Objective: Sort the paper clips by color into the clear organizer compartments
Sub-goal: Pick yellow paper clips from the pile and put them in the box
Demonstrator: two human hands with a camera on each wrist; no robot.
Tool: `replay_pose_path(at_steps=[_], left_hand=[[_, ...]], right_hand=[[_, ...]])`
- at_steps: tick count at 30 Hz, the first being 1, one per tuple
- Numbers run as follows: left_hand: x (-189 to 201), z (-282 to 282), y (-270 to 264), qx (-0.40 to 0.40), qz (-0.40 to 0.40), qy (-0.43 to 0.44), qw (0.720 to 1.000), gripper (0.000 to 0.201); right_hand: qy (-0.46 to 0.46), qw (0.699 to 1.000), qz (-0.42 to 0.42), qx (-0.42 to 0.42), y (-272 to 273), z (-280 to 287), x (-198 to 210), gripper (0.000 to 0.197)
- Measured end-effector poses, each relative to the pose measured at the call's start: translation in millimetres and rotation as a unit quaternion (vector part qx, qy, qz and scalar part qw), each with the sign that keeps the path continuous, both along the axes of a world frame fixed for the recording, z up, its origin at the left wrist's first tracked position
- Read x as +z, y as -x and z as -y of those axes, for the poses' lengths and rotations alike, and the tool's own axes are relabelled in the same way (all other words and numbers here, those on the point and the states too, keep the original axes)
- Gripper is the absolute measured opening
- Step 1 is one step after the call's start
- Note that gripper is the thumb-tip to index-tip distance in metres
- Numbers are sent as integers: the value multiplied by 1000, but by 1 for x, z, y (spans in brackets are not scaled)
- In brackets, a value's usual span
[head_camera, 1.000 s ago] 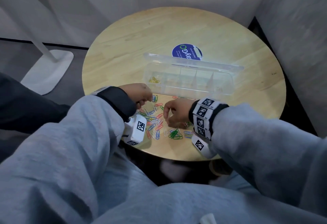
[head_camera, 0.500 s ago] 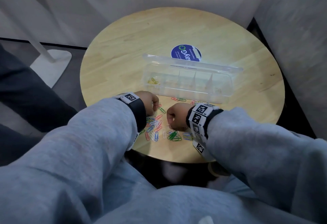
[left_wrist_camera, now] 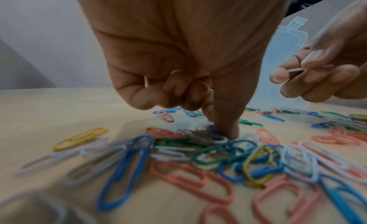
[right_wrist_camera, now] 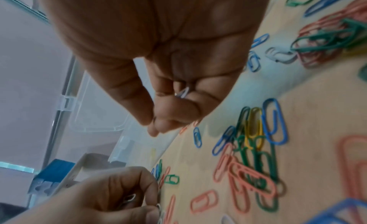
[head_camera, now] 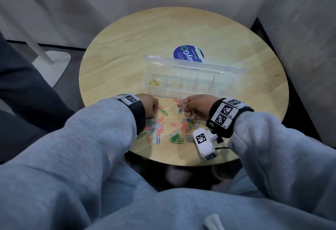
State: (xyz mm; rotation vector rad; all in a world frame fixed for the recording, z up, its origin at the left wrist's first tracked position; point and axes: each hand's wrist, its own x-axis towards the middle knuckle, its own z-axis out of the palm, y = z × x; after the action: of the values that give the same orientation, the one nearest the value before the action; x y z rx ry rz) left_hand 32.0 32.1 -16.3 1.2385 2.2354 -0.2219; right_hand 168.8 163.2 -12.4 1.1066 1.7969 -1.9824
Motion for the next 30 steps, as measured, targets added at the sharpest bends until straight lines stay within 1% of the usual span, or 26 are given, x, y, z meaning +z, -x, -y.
replay_pose_path(at_steps=[2, 3, 4, 5, 6, 8, 10, 11, 12, 13, 14, 15, 16, 17, 18, 19, 21, 22, 23, 24, 26, 27, 29, 30], left_hand=[[0, 2, 0, 20, 7, -4, 1000, 6], [1, 4, 1, 43, 24, -13, 999, 6], [2, 6, 3, 82, 59, -29, 994, 9], [3, 7, 5, 137, 112, -53, 983, 13], [5, 9, 8, 202, 173, -79, 961, 17], [9, 12, 15, 323, 275, -139, 895, 24], [14, 19, 22, 411, 340, -198, 823, 26], [17, 23, 24, 438, 367, -216, 792, 22], [21, 27, 27, 456, 387, -225, 769, 15], [25, 32, 28, 466, 401, -232, 754, 10], [29, 35, 30, 474, 405, -238, 745, 11], [31, 37, 30, 476, 400, -241, 745, 12], [32, 38, 30, 473, 393, -238, 752, 12], [31, 38, 30, 465, 378, -223, 769, 12], [29, 37, 31, 451, 353, -201, 795, 15], [28, 36, 32, 422, 318, -170, 832, 21], [22, 32, 33, 330, 231, -95, 911, 30], [21, 31, 33, 286, 184, -68, 938, 30], [20, 30, 31, 256, 145, -56, 954, 24], [18, 30, 28, 235, 115, -52, 964, 16], [13, 27, 21, 214, 82, -53, 972, 7], [10, 25, 18, 208, 79, -51, 974, 8], [3, 22, 14, 199, 83, -32, 976, 21], [1, 21, 13, 199, 82, -26, 976, 25]], right_hand=[[-3, 999, 24, 22, 5, 7, 5, 29], [-5, 999, 42, 31, 8, 10, 7, 30], [-7, 997, 60, 40, 11, 14, 9, 29], [-10, 996, 68, 49, 13, 17, 10, 27], [-22, 996, 63, 65, 15, 20, 10, 24], [-105, 985, 42, 131, 19, 25, 10, 19], [-201, 956, 32, 210, 21, 33, 12, 20], [-237, 938, 31, 251, 23, 38, 13, 21], [-280, 912, 31, 300, 26, 43, 15, 21], [-331, 876, 40, 348, 30, 50, 15, 21], [-380, 840, 51, 384, 32, 55, 16, 23], [-413, 813, 58, 406, 35, 59, 13, 24], [-433, 795, 60, 420, 37, 63, 12, 23], [-445, 784, 60, 430, 39, 65, 9, 22], [-452, 776, 58, 436, 40, 66, 8, 21], [-455, 772, 57, 440, 42, 67, 6, 21], [-457, 766, 53, 449, 43, 66, 4, 17], [-460, 762, 50, 453, 44, 66, 4, 16], [-465, 758, 47, 454, 44, 65, 3, 16], [-471, 756, 45, 453, 43, 64, 2, 16], [-474, 757, 44, 448, 41, 61, 2, 15], [-470, 761, 46, 446, 39, 58, 1, 14], [-459, 773, 48, 434, 37, 54, 1, 13], [-454, 785, 48, 419, 35, 52, 0, 14]])
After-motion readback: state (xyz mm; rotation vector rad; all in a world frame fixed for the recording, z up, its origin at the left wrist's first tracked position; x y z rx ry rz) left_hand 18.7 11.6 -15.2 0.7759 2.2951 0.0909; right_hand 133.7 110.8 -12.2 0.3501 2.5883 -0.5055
